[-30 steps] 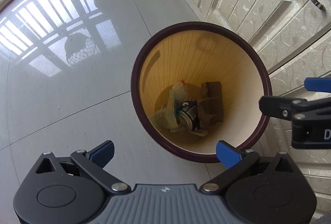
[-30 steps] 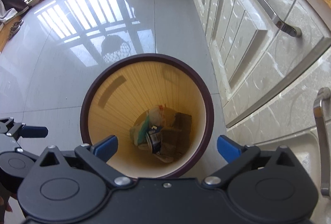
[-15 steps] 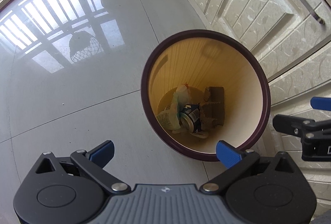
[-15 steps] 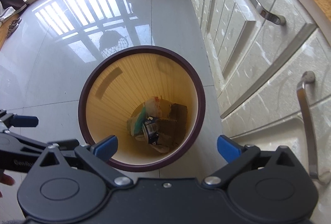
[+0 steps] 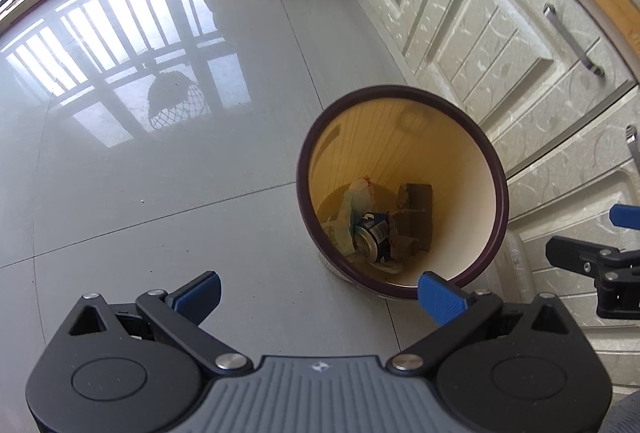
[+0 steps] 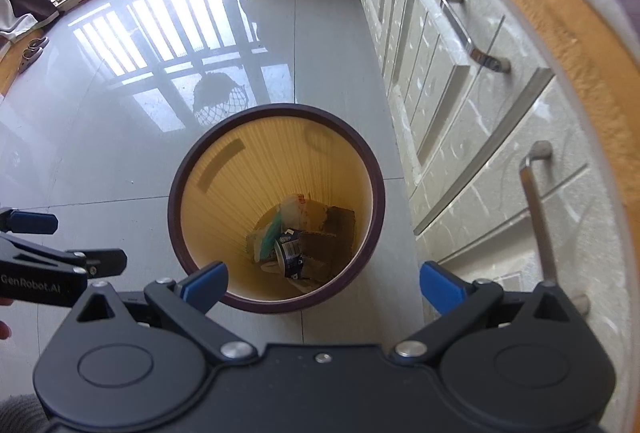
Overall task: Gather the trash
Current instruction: 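Withdraw both open tools from the wastebasket back toward the bench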
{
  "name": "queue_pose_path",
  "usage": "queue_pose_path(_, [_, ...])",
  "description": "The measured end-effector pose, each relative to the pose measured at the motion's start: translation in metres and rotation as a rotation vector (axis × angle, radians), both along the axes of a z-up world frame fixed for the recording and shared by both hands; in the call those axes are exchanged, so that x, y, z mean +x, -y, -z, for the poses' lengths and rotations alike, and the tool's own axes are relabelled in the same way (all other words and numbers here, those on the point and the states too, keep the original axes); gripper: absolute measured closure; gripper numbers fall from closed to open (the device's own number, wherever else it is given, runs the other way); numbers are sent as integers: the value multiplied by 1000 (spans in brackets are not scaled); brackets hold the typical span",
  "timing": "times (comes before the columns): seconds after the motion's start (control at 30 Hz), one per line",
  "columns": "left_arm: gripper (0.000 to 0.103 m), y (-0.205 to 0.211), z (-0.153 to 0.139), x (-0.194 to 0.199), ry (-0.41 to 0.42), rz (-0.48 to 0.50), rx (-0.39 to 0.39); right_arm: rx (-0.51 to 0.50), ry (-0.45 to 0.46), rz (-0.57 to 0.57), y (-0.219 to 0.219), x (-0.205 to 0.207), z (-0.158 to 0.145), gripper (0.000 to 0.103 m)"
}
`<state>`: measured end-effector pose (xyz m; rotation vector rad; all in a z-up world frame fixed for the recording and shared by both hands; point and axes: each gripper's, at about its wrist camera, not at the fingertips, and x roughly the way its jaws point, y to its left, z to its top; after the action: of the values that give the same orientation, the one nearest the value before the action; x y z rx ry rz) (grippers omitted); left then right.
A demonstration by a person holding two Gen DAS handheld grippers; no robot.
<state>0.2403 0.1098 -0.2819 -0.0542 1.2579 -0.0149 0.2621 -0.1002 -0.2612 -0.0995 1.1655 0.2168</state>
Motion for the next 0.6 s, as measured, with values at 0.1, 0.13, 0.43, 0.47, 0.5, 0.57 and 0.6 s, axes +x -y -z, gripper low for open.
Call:
queue_pose_path(0.1, [0,-4,-13,-8,26,-9,-4,-6,20,-15,-2,-7,-10,0])
queue_pose_path(0.13, [0,-5,-17,-10,36,-11,-5,-7,26,-17,-1,-9,-13,0])
queue_pose_path(0.43, [0,-11,-55,-36,116,-20,-2,-8,66,-22,1,-27,-42,0])
queue_pose_path(0.47, [0,-11,-60,-38,125,-20,1,-13,73,-24,1,-30,-46,0])
queue_pose_path(0.5, [0,-12,-64,-41,133,-19,4,-17,80,-25,1,-32,-50,0])
queue_pose_path(0.57, [0,-12,-72,-48,156,-20,7,-19,93,-22,2,-36,-58,0])
queue_pose_path(0.6, [0,-12,-77,-49,166,-21,4,-19,101,-22,3,-38,-63,0])
